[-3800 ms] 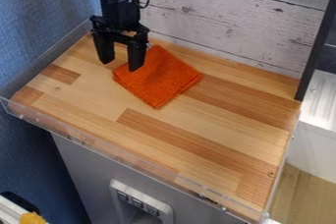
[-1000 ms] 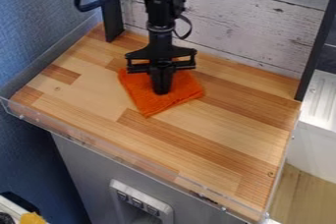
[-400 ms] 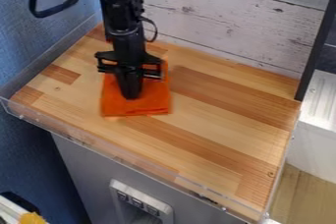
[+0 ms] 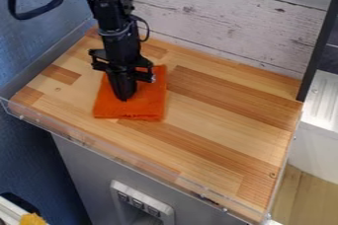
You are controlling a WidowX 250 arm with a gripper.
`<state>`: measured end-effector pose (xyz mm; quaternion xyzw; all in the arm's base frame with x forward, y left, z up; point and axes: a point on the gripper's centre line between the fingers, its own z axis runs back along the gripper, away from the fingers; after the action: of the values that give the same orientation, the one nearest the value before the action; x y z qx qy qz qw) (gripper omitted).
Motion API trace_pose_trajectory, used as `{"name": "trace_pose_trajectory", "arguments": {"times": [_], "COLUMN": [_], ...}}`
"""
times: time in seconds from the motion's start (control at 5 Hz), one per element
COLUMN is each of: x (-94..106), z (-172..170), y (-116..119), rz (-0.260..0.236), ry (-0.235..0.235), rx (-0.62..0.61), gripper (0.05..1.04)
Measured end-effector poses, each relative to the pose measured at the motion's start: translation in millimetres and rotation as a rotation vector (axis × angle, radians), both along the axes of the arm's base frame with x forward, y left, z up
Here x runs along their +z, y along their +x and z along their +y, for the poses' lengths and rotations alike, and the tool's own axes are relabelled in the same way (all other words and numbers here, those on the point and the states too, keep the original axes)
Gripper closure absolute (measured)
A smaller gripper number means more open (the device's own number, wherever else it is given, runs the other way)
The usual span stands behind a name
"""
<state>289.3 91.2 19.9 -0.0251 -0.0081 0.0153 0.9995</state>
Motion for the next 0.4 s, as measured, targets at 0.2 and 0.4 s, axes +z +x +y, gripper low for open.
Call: {"name": "trace_pose_trajectory", "arguments": {"times": [0.2, 0.4], "x": [-0.1, 0.0], "z": [0.9, 2.6], "y": [-3.6, -6.6], "rz": [-0.014, -0.017], "ry": [0.019, 0.043], "rx": [-0.033, -0.055], "gripper": [1.025, 1.025]}}
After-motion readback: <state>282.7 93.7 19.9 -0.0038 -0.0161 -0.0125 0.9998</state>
